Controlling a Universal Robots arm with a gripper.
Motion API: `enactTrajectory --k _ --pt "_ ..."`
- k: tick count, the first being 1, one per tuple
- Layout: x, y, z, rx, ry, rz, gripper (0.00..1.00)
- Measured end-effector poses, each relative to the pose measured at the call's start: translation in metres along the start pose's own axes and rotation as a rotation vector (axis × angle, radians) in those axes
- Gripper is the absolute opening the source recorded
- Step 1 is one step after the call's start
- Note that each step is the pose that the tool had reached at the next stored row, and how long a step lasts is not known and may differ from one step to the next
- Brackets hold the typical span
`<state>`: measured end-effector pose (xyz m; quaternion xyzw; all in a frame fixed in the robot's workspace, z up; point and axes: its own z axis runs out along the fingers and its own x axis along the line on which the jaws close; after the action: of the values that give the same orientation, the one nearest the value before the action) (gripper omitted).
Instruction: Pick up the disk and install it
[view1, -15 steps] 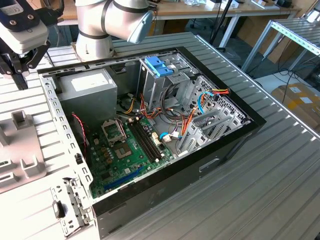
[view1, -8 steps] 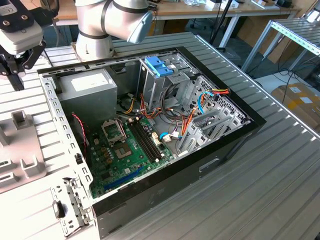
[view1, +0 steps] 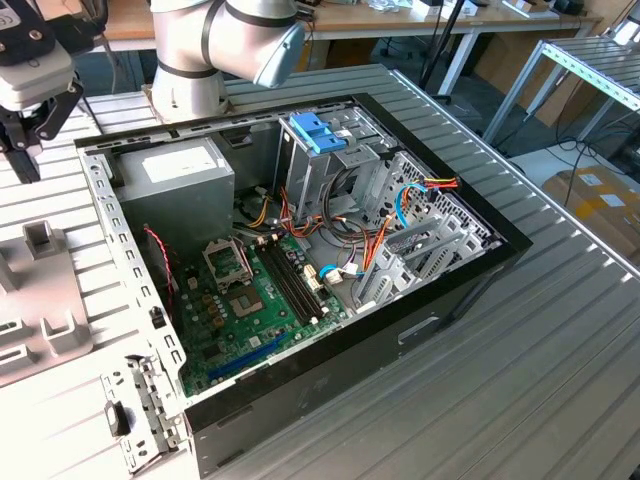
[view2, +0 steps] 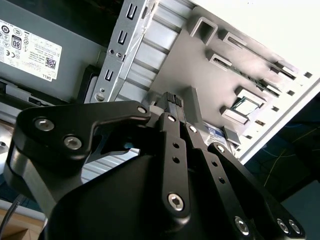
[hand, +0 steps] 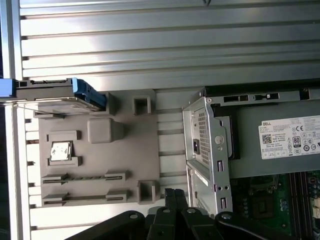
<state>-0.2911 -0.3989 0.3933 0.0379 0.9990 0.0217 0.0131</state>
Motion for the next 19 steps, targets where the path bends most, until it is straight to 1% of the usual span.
enactTrajectory --k 7,19 --pt "0.0061 -0.0004 -0.0002 0.0000 0.0000 0.000 0.11" --pt "0.0195 -0.0015 -0.0006 0.0000 0.0000 0.000 0.11"
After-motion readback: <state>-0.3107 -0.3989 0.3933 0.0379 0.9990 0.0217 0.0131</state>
